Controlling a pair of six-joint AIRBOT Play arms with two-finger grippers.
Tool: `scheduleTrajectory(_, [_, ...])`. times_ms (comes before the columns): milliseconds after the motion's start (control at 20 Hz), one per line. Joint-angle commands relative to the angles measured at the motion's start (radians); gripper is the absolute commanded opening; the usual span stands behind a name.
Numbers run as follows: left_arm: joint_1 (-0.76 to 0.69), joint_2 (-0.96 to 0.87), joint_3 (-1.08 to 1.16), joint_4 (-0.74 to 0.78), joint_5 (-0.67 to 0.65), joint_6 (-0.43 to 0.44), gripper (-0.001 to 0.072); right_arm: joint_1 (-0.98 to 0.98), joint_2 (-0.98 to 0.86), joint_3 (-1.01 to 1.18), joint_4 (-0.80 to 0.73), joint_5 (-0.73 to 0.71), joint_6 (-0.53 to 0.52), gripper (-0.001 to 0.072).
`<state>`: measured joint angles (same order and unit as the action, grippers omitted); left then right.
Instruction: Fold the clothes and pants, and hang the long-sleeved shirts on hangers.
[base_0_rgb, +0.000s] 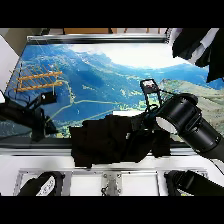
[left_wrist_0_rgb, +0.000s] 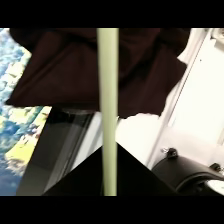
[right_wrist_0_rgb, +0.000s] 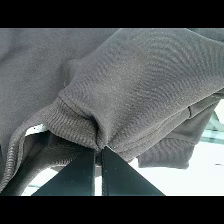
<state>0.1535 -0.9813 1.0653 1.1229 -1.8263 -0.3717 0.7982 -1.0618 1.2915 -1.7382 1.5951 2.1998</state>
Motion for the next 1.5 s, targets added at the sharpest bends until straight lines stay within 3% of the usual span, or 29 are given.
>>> scheduleTrajectory(0, [-0.003,0.108,-0.132,-0.095,-0.003,0.008,0.0011,0.001,-0.001,0.0,0.001,0.0,0.0,0.0021])
scheduleTrajectory(100, [-0.002,0.143,-0.18,-0.153,-0.003,0.008,0.0011,0.001,0.0,0.0,0.001,0.003,0.0,0.0021])
scheduleTrajectory(750, [-0.005,0.167,-0.264,-0.15,0.002,-0.021,0.0011,-0.12,0.001,0.003,-0.003,0.002,0.03,0.0021])
scheduleTrajectory(950, [-0.12,0.167,-0.264,-0.149,0.014,-0.022,0.0011,-0.124,0.001,0.003,-0.004,0.0,0.03,0.0021])
scheduleTrajectory(1250, [-0.206,0.167,-0.264,-0.148,0.12,-0.134,0.0011,-0.124,0.001,0.003,-0.003,0.003,0.03,0.0021])
scheduleTrajectory(1450, [-0.206,0.167,-0.264,-0.15,0.117,-0.135,0.0011,-0.124,0.001,0.003,-0.003,0.003,0.03,0.0021])
